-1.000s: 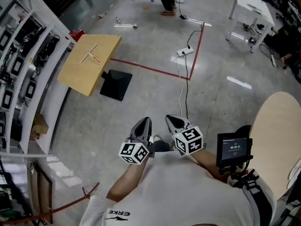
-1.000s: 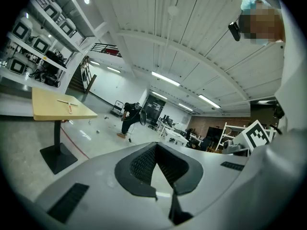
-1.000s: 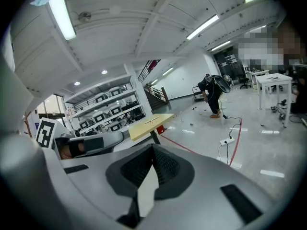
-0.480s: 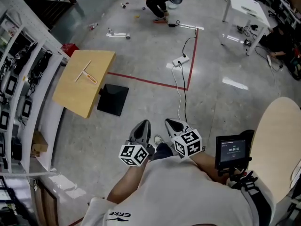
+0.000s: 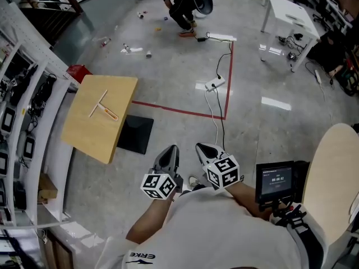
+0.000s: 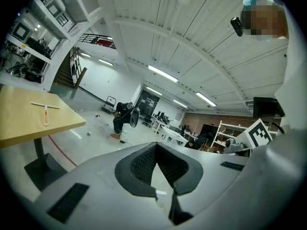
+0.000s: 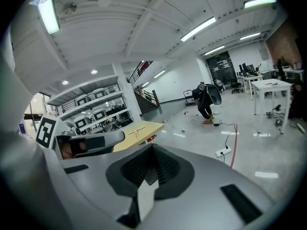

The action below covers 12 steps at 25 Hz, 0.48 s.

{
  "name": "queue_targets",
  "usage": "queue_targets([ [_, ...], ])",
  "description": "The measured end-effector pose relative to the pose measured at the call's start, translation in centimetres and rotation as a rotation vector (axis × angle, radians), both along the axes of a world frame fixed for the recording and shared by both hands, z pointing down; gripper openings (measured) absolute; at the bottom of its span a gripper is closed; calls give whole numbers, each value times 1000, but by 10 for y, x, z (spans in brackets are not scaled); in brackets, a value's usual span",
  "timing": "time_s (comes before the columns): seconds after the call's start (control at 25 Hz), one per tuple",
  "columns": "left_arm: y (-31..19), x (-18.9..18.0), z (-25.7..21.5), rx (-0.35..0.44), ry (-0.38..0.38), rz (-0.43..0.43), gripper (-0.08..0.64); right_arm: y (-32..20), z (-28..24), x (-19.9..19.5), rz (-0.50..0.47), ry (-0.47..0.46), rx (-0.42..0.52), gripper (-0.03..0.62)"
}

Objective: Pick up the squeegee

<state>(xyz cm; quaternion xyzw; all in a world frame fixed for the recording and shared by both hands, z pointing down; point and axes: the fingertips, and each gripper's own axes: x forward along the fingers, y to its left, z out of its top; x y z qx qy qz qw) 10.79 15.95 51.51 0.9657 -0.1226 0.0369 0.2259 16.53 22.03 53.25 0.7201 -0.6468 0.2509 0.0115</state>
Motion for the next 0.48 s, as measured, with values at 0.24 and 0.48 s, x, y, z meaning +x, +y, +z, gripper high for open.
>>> queue_targets([
  [0.24,-43,6,2,0,-7,17,3,-46,-2,5,6,11,3,0],
  [0.48,-41,-1,1,-27,1,4,3,-45,-5,-1,-6,17,-16,0],
])
